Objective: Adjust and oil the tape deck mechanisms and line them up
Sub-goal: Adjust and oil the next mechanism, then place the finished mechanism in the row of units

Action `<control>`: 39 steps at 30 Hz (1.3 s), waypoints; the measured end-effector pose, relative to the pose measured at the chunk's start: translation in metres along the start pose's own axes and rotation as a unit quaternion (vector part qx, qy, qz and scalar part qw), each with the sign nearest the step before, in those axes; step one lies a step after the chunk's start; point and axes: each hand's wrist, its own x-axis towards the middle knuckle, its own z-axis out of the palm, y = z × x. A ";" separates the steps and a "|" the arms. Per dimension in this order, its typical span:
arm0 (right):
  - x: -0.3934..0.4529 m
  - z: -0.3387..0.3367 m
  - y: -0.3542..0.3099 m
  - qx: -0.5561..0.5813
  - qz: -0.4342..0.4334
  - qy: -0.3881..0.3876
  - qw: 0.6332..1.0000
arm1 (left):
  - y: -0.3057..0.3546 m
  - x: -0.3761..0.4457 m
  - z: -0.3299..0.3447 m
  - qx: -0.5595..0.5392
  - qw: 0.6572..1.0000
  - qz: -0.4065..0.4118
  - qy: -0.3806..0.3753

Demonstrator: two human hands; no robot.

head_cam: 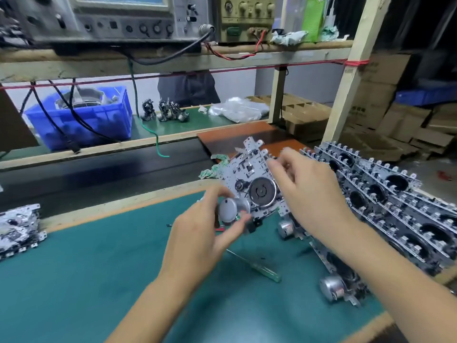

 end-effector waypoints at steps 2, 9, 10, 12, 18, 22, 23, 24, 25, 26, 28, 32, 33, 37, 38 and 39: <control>0.025 -0.006 0.000 -0.023 -0.033 0.018 0.999 | 0.000 0.031 0.005 0.005 1.000 -0.009 0.008; 0.107 0.022 0.016 -0.114 -0.063 0.027 0.991 | -0.036 0.116 0.035 0.067 0.992 -0.082 -0.064; 0.113 0.031 0.022 -0.127 -0.053 0.000 0.991 | -0.043 0.119 0.041 0.075 0.989 -0.096 -0.078; 0.124 0.049 0.034 -0.137 -0.034 -0.046 0.989 | -0.057 0.124 0.055 0.099 0.982 -0.120 -0.104; 0.129 0.088 0.065 -0.185 0.001 -0.158 0.970 | -0.089 0.116 0.094 0.114 0.965 -0.169 -0.163; 0.127 0.096 0.079 -0.280 -0.007 -0.190 0.941 | -0.100 0.110 0.111 0.049 0.959 -0.182 -0.213; 0.126 0.097 0.081 -0.301 -0.013 -0.194 0.933 | -0.102 0.109 0.114 0.033 0.957 -0.172 -0.231; 0.124 0.098 0.083 -0.319 -0.015 -0.199 0.926 | -0.103 0.108 0.117 0.025 0.956 -0.156 -0.249; 0.123 0.098 0.085 -0.332 -0.017 -0.201 0.921 | -0.104 0.108 0.119 0.024 0.954 -0.141 -0.263; 0.122 0.097 0.088 -0.340 -0.020 -0.199 0.919 | -0.103 0.107 0.120 0.020 0.954 -0.131 -0.270; 0.119 0.094 0.094 -0.338 -0.014 -0.188 0.922 | -0.103 0.107 0.122 -0.017 0.952 -0.136 -0.273; 0.114 0.093 0.098 -0.327 -0.018 -0.181 0.927 | -0.101 0.105 0.123 -0.099 0.935 -0.180 -0.289; 0.114 0.095 0.097 -0.345 -0.033 -0.179 0.921 | -0.101 0.105 0.123 -0.098 0.932 -0.185 -0.297; 0.113 0.096 0.083 -0.409 -0.089 -0.137 0.898 | -0.092 0.106 0.116 -0.067 0.930 -0.173 -0.317; 0.111 0.094 0.076 -0.405 -0.098 -0.125 0.900 | -0.090 0.107 0.110 -0.071 0.933 -0.177 -0.304; 0.107 0.093 0.067 -0.394 -0.110 -0.114 0.905 | -0.088 0.107 0.102 -0.074 0.939 -0.182 -0.281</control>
